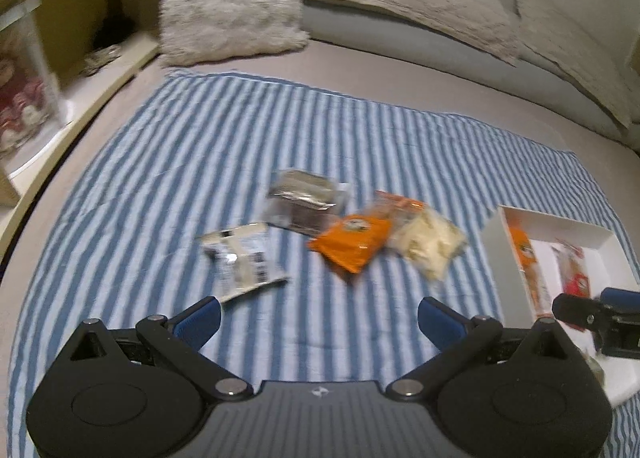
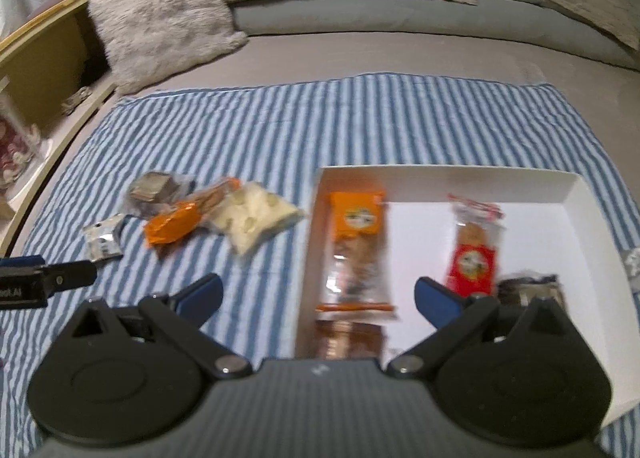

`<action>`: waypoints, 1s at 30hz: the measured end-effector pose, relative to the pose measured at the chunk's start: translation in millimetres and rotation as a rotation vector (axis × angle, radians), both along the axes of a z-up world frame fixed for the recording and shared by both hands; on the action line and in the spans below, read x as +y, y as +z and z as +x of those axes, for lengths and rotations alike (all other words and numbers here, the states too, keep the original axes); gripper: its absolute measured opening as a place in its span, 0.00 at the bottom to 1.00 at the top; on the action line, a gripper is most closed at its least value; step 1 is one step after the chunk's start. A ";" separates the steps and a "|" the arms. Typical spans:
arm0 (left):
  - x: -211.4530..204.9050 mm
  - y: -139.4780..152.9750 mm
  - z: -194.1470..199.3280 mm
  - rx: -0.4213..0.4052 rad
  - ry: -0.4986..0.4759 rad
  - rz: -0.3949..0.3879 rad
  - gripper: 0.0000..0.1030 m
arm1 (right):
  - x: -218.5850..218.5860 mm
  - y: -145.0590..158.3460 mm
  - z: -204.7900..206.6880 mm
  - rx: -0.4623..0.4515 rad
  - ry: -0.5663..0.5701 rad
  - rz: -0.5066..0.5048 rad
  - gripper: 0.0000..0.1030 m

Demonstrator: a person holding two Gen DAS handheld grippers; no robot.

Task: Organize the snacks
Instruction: 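Move both tools out of the box back to the snack pile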

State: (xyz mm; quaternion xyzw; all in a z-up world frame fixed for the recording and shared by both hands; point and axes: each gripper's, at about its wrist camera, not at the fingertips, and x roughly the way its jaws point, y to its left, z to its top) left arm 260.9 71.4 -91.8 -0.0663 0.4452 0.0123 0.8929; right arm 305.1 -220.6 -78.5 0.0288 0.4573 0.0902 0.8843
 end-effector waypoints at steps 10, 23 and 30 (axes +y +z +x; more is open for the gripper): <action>43.4 -10.3 5.5 -0.043 0.104 -0.012 1.00 | 60.7 -9.3 11.3 -0.015 0.069 0.051 1.00; 61.1 -37.0 35.1 -0.079 0.140 -0.009 1.00 | 91.8 -45.4 55.6 0.074 -0.131 0.413 1.00; 47.1 -58.7 61.1 -0.056 0.093 0.052 1.00 | 102.1 -81.8 86.7 0.164 -0.224 0.561 0.70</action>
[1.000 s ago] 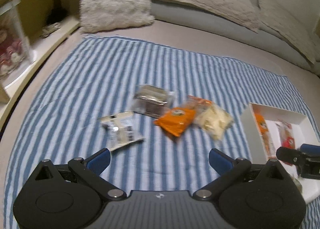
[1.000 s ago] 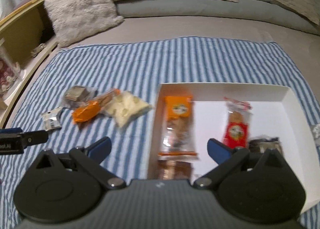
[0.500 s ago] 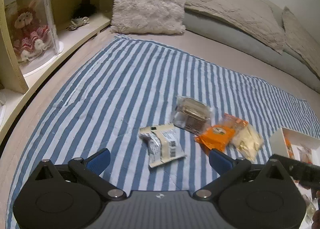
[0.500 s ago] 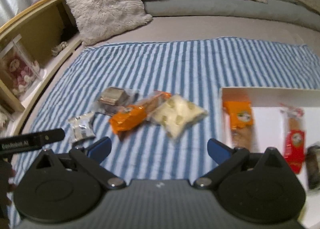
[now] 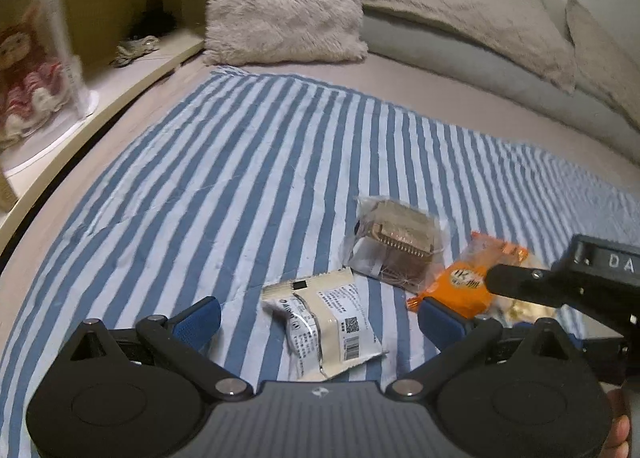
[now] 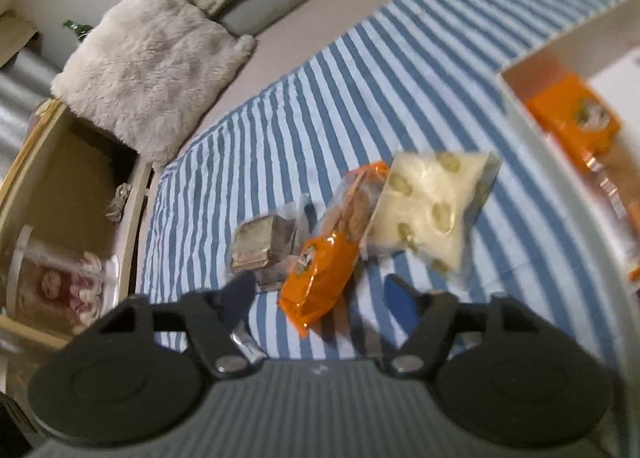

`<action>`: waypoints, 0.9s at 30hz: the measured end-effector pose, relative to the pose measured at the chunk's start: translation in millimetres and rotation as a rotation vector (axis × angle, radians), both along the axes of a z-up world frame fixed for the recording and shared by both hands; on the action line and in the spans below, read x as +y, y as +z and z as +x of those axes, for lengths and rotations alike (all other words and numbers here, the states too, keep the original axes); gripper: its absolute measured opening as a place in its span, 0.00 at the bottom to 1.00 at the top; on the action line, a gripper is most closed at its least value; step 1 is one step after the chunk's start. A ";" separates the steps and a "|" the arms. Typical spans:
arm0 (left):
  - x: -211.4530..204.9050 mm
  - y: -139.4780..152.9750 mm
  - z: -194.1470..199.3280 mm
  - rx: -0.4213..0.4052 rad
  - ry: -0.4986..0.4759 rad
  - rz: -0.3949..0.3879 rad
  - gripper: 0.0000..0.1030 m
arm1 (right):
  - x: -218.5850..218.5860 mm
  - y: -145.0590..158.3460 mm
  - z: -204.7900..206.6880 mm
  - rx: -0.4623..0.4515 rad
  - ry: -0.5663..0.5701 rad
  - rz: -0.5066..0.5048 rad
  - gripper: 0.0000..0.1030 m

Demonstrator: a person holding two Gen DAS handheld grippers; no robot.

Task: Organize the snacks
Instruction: 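Move both tools out of the box back to the snack pile, then grasp an orange pastry with the right tool while the left tool grasps the white printed packet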

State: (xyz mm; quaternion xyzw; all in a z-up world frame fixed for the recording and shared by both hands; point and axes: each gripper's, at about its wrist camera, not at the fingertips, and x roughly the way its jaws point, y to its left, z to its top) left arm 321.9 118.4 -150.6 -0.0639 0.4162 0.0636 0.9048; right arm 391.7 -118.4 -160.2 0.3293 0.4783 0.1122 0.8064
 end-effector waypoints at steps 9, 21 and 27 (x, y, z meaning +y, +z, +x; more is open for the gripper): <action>-11.8 -20.7 14.2 0.063 -0.037 0.138 1.00 | 11.9 -38.7 28.6 0.042 0.034 0.061 0.41; -5.4 -14.9 13.0 0.053 -0.003 0.115 1.00 | 2.1 -16.5 25.8 0.003 0.297 -0.087 0.31; -10.6 -19.9 20.3 0.069 0.011 0.119 1.00 | -5.0 -2.5 1.6 0.002 0.547 -0.154 0.31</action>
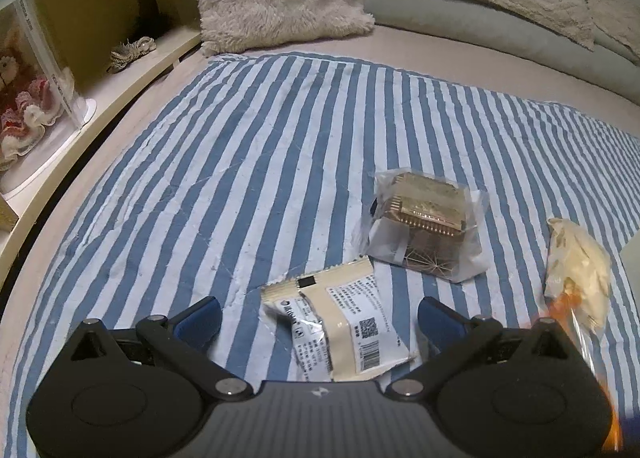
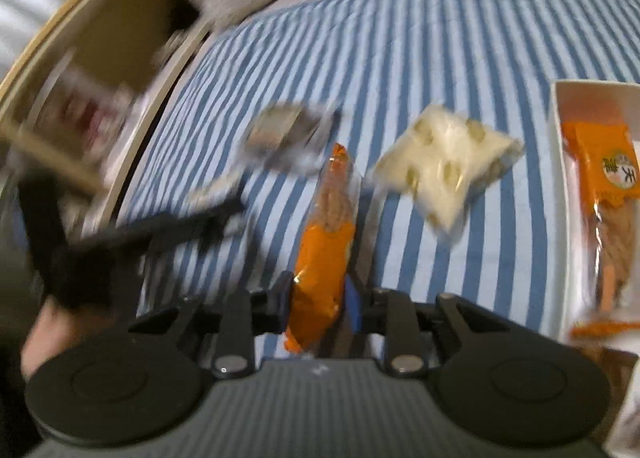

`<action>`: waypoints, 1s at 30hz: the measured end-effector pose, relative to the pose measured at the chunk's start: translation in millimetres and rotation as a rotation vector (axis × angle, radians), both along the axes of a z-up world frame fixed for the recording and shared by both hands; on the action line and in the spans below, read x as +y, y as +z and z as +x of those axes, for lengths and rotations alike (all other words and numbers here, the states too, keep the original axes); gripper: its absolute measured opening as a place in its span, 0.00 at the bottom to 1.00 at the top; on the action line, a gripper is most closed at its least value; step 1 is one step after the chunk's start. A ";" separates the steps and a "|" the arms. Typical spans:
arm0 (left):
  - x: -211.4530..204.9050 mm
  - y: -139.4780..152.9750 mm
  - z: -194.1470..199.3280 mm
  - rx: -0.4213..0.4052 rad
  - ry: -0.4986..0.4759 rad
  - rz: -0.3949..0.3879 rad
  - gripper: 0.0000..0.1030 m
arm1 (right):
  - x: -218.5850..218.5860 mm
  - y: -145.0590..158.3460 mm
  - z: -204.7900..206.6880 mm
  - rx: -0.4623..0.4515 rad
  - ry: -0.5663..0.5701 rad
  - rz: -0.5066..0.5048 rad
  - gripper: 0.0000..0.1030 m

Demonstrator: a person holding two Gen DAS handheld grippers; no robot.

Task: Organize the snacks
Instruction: 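Grasp an orange pastry with the right tool while the left tool grasps the white printed packet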

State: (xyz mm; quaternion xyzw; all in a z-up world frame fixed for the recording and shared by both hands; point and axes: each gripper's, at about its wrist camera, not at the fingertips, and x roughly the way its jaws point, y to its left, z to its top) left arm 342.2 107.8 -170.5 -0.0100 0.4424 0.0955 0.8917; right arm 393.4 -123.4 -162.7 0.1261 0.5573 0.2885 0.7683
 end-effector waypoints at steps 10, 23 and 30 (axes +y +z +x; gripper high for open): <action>-2.1 -2.1 -1.5 0.038 0.003 0.088 1.00 | -6.6 1.7 -22.2 -0.004 0.122 -0.111 0.33; 23.2 5.3 -9.6 -0.010 0.022 -0.014 1.00 | 22.0 -8.7 -17.5 -0.149 0.097 -0.308 0.72; 13.4 -1.2 6.0 0.009 -0.018 -0.056 1.00 | 28.1 -27.3 -12.6 -0.123 0.123 -0.342 0.70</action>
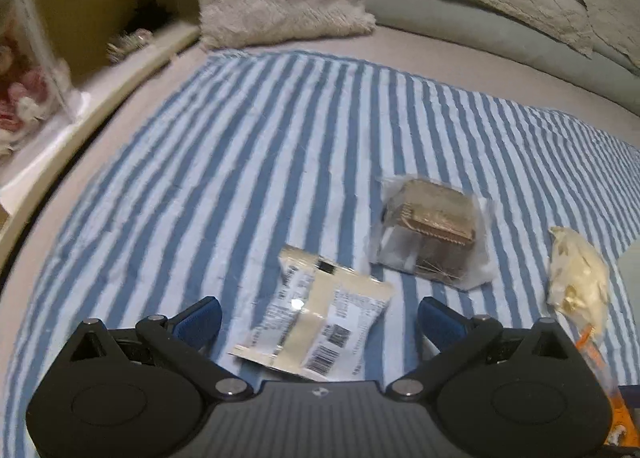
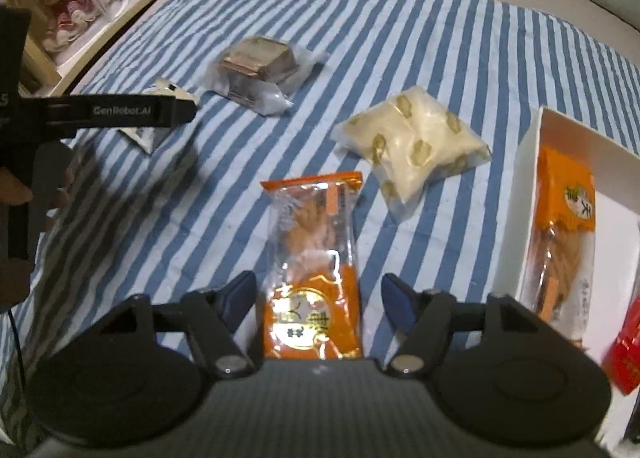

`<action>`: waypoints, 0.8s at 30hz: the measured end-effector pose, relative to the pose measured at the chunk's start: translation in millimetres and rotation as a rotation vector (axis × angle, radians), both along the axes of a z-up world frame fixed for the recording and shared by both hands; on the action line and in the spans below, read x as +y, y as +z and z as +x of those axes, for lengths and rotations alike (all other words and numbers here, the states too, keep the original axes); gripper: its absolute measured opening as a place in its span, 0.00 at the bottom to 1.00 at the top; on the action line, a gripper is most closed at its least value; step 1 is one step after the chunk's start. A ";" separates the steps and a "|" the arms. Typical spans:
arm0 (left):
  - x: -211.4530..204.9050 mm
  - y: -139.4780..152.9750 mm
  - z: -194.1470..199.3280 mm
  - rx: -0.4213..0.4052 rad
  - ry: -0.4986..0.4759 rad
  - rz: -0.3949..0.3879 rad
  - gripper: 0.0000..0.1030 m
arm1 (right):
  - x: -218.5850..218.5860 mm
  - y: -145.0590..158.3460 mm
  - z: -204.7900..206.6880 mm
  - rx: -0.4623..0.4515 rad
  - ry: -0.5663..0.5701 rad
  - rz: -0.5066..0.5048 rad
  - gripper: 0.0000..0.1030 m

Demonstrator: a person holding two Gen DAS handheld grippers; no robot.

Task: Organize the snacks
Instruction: 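Grasp an orange pastry with the right tool while the left tool grasps the white printed packet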

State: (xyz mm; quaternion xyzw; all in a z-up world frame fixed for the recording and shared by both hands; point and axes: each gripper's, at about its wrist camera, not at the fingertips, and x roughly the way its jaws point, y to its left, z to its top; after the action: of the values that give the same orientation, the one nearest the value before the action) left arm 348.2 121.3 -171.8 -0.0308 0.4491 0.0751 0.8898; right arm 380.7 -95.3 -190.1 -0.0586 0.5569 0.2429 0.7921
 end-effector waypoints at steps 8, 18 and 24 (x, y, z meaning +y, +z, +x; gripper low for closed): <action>-6.8 3.2 -0.3 0.049 -0.096 -0.072 0.86 | -1.5 -2.9 3.4 0.021 0.030 0.018 0.61; -11.2 4.0 3.1 0.062 -0.065 -0.067 0.52 | 0.8 -1.2 3.3 0.018 0.035 0.037 0.47; -10.3 5.8 2.7 0.077 -0.050 -0.068 0.48 | -5.5 10.9 -2.3 0.005 0.045 0.050 0.45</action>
State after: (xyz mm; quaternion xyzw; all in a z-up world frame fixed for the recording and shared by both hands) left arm 351.0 111.0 -166.0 -0.0469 0.4857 0.0385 0.8720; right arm 378.4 -100.8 -179.2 -0.0507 0.5511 0.2748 0.7863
